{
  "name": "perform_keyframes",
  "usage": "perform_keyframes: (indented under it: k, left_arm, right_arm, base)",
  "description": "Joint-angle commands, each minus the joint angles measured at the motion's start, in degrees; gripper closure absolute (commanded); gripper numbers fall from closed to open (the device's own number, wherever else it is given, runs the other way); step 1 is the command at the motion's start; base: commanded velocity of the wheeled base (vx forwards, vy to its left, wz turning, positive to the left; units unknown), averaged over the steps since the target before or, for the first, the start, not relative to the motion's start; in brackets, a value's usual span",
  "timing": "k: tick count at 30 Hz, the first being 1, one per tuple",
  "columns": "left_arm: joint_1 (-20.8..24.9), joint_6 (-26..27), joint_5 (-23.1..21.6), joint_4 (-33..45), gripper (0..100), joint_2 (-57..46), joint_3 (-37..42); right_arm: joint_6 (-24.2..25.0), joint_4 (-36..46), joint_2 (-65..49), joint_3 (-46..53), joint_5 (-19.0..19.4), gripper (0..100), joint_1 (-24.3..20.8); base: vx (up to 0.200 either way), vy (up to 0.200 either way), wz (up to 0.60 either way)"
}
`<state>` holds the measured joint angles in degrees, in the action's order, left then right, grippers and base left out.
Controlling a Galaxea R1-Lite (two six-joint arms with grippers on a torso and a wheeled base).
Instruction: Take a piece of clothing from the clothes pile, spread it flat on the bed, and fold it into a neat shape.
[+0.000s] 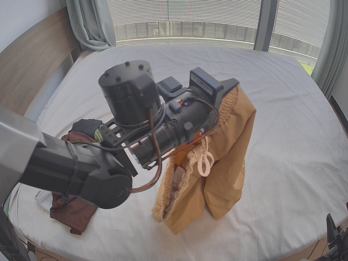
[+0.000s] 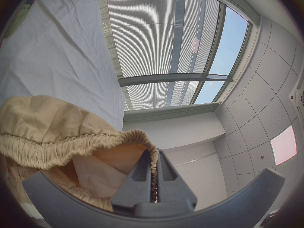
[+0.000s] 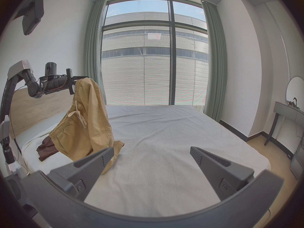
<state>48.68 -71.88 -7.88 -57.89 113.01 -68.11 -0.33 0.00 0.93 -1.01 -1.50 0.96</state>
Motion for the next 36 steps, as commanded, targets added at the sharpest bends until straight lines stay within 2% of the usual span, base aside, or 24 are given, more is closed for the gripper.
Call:
perform_keyframes:
  k: [1, 3, 8, 19, 23, 26, 27, 28, 30, 34, 36]
  left_arm:
    - [2.4, -0.1, -0.1, 1.7, 100, 3.3, -3.9]
    - [2.7, -0.2, -0.2, 3.0, 100, 3.4, -5.2]
    - [4.8, -6.6, 0.1, 6.1, 100, 1.4, -9.2]
    - [3.6, -13.7, 0.1, 6.1, 100, -4.7, -8.7]
    - [1.1, -12.9, 0.4, 5.4, 100, -4.7, -3.0]
    - [-3.7, -9.2, 0.2, 3.8, 100, -4.7, 4.5]
    - [-3.7, -9.2, 0.2, 3.8, 100, -4.7, 4.5]
    - [-7.2, -7.9, -0.5, 0.9, 100, -5.1, 9.1]
    - [-10.1, -7.3, -1.8, -2.0, 100, -6.1, 13.5]
    - [-13.6, -3.0, -5.9, -4.6, 100, -7.9, 20.3]
    - [-14.6, -0.7, -6.5, -6.4, 100, -8.0, 22.8]
  right_arm:
    - [0.0, 0.0, -0.8, 0.7, 0.0, 0, 0.0]
    - [0.0, 0.0, -0.8, 0.7, 0.0, 0, 0.0]
    - [0.0, 0.0, -0.8, 0.7, 0.0, 0, 0.0]
    - [0.0, 0.0, -0.8, 0.7, 0.0, 0, 0.0]
    - [0.0, 0.0, -0.8, 0.7, 0.0, 0, 0.0]
    - [0.0, 0.0, -0.8, 0.7, 0.0, 0, 0.0]
    - [0.0, 0.0, -0.8, 0.7, 0.0, 0, 0.0]
    - [0.0, 0.0, -0.8, 0.7, 0.0, 0, 0.0]
    - [0.0, 0.0, -0.8, 0.7, 0.0, 0, 0.0]
    - [0.0, 0.0, -0.8, 0.7, 0.0, 0, 0.0]
    - [-0.1, 0.0, -0.8, 0.7, 0.0, 0, 0.0]
  base:
    - [0.000, 0.000, 0.00]
    - [0.000, 0.000, 0.00]
    - [0.000, 0.000, 0.00]
    - [0.000, 0.000, 0.00]
    - [0.000, 0.000, 0.00]
    - [0.000, 0.000, 0.00]
    - [0.000, 0.000, 0.00]
    - [0.000, 0.000, 0.00]
    - [0.000, 0.000, 0.00]
    - [0.000, 0.000, 0.00]
    - [0.000, 0.000, 0.00]
